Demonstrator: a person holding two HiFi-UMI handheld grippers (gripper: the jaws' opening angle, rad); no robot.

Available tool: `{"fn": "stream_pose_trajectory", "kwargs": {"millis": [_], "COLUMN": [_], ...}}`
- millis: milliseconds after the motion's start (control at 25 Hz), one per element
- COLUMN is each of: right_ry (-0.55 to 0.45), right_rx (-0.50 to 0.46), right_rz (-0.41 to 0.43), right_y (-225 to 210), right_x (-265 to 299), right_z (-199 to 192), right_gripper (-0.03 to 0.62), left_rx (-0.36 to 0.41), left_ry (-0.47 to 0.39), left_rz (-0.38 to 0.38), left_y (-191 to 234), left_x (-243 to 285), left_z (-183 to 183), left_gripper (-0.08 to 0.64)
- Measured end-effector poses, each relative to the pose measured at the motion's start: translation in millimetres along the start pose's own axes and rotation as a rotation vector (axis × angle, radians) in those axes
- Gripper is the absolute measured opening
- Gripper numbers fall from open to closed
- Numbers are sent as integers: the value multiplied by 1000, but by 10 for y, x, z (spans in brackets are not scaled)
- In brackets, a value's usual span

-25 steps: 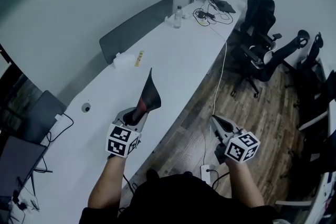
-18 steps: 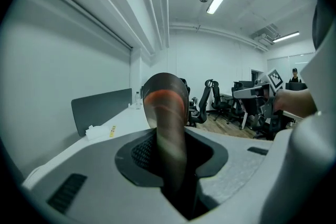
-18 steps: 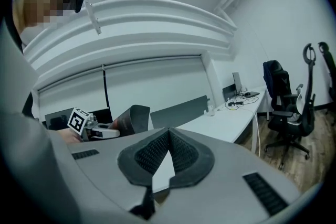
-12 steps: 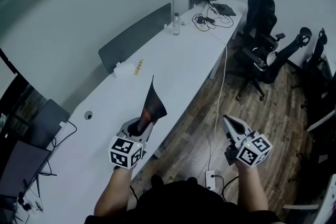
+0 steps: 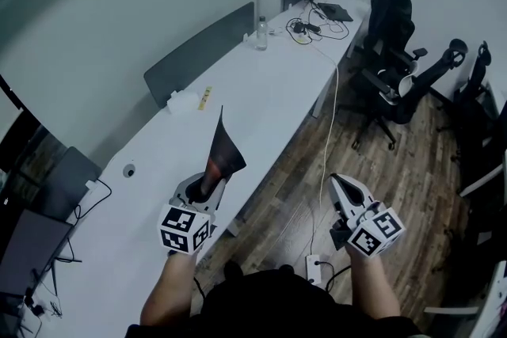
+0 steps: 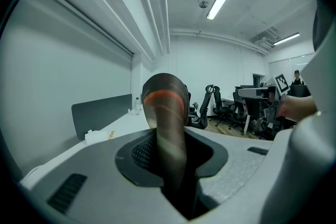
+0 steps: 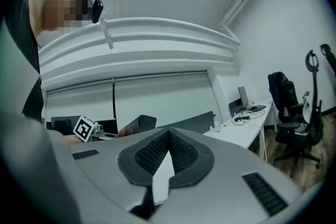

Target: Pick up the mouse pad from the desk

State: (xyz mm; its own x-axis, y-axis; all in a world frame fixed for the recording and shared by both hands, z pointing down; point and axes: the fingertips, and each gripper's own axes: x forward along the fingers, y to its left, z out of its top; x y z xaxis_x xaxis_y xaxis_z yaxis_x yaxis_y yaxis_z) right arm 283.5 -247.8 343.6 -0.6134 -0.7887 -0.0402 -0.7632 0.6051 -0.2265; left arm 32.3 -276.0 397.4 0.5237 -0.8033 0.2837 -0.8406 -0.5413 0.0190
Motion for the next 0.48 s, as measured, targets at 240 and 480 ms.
{"fn": "stream_pose_trajectory", "kwargs": {"millis": [240, 480], "right_ry": [23, 26], "right_rx": [0, -39], "right_rz": [-21, -16], "right_y": [-22, 10], "right_x": [47, 61], "right_z": [-69, 29], "right_gripper": [3, 3], "left_rx": [-18, -17], "left_ry": [-17, -24], "left_rz": [33, 39], "left_y": [89, 88], "left_x": [-21, -61], "left_z": [-7, -22], "left_gripper": [115, 115]}}
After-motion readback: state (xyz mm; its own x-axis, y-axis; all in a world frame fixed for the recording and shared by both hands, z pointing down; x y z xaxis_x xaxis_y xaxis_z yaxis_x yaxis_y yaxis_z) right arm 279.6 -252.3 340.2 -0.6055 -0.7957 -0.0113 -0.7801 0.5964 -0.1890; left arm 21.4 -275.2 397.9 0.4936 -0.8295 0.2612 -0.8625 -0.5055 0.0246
